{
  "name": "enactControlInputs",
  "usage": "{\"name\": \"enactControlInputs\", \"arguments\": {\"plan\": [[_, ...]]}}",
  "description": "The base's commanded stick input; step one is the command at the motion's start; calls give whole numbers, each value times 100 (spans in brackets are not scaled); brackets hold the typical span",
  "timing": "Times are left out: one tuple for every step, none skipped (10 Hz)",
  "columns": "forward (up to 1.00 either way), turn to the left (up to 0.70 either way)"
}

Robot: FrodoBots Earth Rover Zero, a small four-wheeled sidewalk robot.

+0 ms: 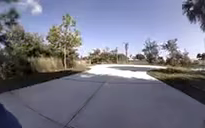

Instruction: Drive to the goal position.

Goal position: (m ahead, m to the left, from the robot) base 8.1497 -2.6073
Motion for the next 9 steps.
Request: {"name": "enactControlInputs", "arguments": {"plan": [[70,0],[70,0],[70,0],[70,0],[70,0],[70,0],[70,0],[70,0],[70,0]]}}
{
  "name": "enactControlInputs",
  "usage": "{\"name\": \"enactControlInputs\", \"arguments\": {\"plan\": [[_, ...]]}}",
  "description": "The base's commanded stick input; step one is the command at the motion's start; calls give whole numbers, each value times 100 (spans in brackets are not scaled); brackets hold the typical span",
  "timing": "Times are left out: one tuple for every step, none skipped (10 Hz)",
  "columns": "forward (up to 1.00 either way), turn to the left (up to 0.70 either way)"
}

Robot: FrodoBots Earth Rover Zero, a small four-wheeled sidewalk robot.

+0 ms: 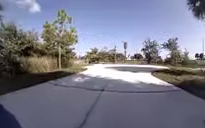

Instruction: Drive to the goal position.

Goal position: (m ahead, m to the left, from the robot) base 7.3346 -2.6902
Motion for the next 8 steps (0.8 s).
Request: {"name": "enactControlInputs", "arguments": {"plan": [[70,0],[70,0],[70,0],[70,0],[70,0],[70,0],[70,0],[70,0]]}}
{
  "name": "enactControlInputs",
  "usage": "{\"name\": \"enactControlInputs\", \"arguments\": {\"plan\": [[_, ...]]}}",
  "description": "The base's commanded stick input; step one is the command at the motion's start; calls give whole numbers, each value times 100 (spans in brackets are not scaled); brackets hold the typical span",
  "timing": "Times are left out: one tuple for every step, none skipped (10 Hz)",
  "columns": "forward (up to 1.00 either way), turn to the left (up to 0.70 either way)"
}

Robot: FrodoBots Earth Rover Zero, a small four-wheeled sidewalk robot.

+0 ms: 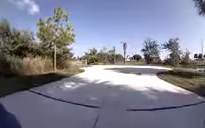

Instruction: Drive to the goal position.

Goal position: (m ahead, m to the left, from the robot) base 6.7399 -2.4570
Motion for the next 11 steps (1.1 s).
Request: {"name": "enactControlInputs", "arguments": {"plan": [[70,0],[70,0],[70,0],[70,0],[70,0],[70,0],[70,0],[70,-12],[70,-31],[70,-35],[70,-25]]}}
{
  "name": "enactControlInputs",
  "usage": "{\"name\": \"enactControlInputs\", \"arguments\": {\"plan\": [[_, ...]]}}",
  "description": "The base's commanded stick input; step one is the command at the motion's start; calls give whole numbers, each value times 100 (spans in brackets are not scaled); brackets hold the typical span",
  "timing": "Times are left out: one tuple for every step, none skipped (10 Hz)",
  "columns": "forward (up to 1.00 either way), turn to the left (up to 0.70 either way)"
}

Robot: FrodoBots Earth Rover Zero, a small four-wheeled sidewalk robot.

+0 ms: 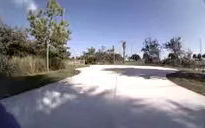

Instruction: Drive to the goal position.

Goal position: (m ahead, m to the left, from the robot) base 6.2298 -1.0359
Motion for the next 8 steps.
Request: {"name": "enactControlInputs", "arguments": {"plan": [[70,-10],[70,0],[70,0],[70,0],[70,0],[70,0],[70,0],[70,0]]}}
